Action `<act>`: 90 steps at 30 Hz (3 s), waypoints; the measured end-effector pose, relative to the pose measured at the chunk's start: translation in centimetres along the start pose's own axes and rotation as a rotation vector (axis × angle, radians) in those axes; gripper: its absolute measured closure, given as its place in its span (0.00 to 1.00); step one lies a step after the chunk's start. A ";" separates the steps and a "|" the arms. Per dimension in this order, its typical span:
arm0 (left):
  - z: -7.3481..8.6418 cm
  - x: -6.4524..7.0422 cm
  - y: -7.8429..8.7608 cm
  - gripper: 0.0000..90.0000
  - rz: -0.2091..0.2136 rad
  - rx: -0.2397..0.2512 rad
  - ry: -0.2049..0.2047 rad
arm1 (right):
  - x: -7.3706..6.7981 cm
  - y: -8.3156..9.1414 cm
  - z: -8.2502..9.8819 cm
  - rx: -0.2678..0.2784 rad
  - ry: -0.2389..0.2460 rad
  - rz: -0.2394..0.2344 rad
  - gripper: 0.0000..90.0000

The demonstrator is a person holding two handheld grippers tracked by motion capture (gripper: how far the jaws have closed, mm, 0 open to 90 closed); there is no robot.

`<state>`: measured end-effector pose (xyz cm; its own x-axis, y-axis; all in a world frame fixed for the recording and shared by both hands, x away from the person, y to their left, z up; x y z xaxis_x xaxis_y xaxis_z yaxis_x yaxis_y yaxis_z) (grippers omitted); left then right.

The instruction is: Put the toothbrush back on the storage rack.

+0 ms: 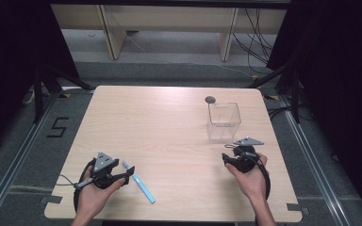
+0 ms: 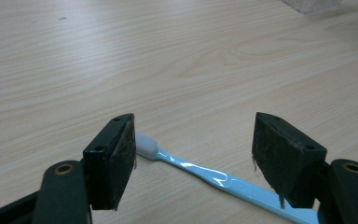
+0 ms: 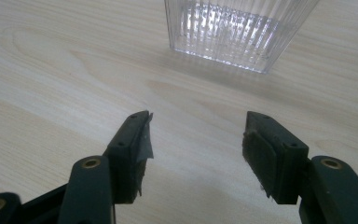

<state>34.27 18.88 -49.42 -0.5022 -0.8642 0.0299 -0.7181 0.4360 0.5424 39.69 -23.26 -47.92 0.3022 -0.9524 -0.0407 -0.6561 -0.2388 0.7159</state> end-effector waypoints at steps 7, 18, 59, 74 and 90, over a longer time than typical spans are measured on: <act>-0.4 0.5 -0.4 0.33 0.002 -0.107 -0.026 | -0.3 0.0 0.1 -0.011 -0.027 -0.009 0.47; -0.1 1.7 -1.0 0.34 0.030 -0.225 -0.015 | -0.2 -0.1 0.1 -0.014 0.012 -0.025 0.47; 0.5 3.8 -3.3 0.34 0.010 -0.372 0.015 | -0.4 -0.2 0.2 -0.014 -0.012 -0.027 0.47; 0.6 3.7 -3.2 0.42 0.019 -0.397 -0.017 | -0.4 -0.2 0.2 -0.025 -0.031 -0.049 0.47; 0.5 3.3 -3.0 0.46 -0.004 -0.421 -0.026 | -0.5 -0.1 0.3 -0.040 -0.037 -0.024 0.47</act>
<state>34.54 14.84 -51.42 -0.5158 -0.8567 0.0088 -0.4633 0.2876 0.8382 39.45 -22.81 -48.17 0.2916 -0.9529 -0.0833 -0.6205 -0.2547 0.7417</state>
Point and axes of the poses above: each handheld gripper's, and its own axes: y roughly backward along the jaws, z roughly out of its underside, x roughly to its right, the point moved 2 cm from there along -y, roughly forward along the jaws, and after that the axes turned 5 degrees about -y, right-handed, at the moved point
